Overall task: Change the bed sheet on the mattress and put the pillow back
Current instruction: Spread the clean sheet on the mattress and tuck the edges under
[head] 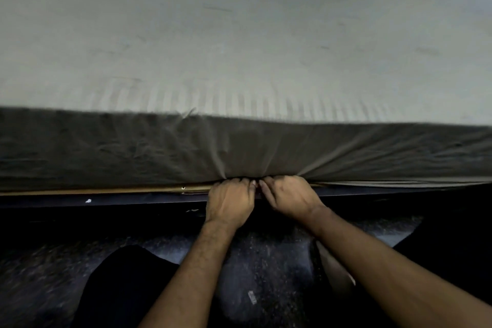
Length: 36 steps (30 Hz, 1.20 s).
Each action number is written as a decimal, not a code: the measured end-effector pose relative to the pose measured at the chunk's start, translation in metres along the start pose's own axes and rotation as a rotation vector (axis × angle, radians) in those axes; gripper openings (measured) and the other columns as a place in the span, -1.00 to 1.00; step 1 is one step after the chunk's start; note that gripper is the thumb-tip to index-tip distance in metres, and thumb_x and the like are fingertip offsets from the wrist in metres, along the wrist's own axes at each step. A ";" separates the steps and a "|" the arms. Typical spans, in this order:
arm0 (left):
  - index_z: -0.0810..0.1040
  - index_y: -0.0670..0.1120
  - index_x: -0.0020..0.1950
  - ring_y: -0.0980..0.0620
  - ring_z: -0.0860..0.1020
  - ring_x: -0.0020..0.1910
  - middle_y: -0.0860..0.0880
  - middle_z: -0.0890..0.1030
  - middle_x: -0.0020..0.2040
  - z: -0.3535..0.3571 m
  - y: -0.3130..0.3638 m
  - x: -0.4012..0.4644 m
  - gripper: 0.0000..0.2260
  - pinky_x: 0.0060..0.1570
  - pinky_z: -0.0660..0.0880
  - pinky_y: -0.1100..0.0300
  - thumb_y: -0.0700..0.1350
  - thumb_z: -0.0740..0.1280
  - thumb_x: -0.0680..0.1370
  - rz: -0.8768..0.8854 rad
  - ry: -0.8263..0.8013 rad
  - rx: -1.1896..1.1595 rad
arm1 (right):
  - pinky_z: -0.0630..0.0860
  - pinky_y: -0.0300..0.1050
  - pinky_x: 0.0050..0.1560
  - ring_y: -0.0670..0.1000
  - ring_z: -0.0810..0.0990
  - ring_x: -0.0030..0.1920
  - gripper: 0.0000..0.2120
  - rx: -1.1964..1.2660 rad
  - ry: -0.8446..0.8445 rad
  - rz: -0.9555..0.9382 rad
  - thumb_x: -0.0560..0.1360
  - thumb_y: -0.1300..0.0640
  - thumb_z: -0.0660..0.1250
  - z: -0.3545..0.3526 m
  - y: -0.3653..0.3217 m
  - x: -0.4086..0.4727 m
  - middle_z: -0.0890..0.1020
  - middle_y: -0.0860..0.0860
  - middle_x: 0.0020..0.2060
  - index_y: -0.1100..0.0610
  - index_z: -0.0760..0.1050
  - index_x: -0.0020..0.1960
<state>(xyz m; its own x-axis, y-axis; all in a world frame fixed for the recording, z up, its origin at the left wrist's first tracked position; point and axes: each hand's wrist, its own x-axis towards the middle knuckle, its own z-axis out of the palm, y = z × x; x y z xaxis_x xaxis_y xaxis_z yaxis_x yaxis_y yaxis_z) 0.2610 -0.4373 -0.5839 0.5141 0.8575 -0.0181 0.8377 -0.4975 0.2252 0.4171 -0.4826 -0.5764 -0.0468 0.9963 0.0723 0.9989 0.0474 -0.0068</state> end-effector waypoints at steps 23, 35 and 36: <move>0.64 -0.12 0.24 -0.08 0.65 0.03 -0.03 0.67 0.07 -0.040 0.028 -0.010 -0.67 0.01 0.61 0.00 -0.09 0.17 0.60 0.305 0.379 -0.490 | 0.56 0.03 0.04 0.19 0.64 0.15 -0.69 -0.107 -0.292 -0.034 0.67 -0.12 0.13 -0.081 0.021 -0.017 0.66 0.11 0.13 -0.03 0.50 0.28; 0.59 -0.16 0.28 -0.12 0.58 0.09 -0.10 0.62 0.11 -0.161 -0.080 -0.054 -0.69 0.09 0.50 -0.01 -0.19 0.30 0.55 0.010 0.865 -0.317 | 0.34 -0.08 -0.35 0.13 0.65 -0.16 -0.76 0.091 0.381 -0.241 0.62 -0.06 0.18 -0.187 -0.140 0.071 0.66 -0.01 -0.20 0.03 0.53 -0.08; 0.58 -0.16 0.30 -0.11 0.56 0.12 -0.10 0.61 0.14 -0.176 -0.096 -0.058 -0.67 0.12 0.50 0.00 -0.20 0.30 0.54 -0.057 0.921 -0.330 | 0.36 -0.07 -0.34 0.13 0.64 -0.15 -0.77 0.156 0.404 -0.288 0.62 -0.04 0.18 -0.196 -0.164 0.087 0.65 -0.01 -0.20 0.03 0.53 -0.08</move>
<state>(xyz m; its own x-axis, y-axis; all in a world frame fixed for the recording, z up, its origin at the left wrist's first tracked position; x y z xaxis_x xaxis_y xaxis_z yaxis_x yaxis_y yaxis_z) 0.1190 -0.4162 -0.4330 0.0126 0.7154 0.6986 0.6912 -0.5111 0.5109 0.2512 -0.4178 -0.3730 -0.2814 0.8353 0.4723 0.9310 0.3568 -0.0764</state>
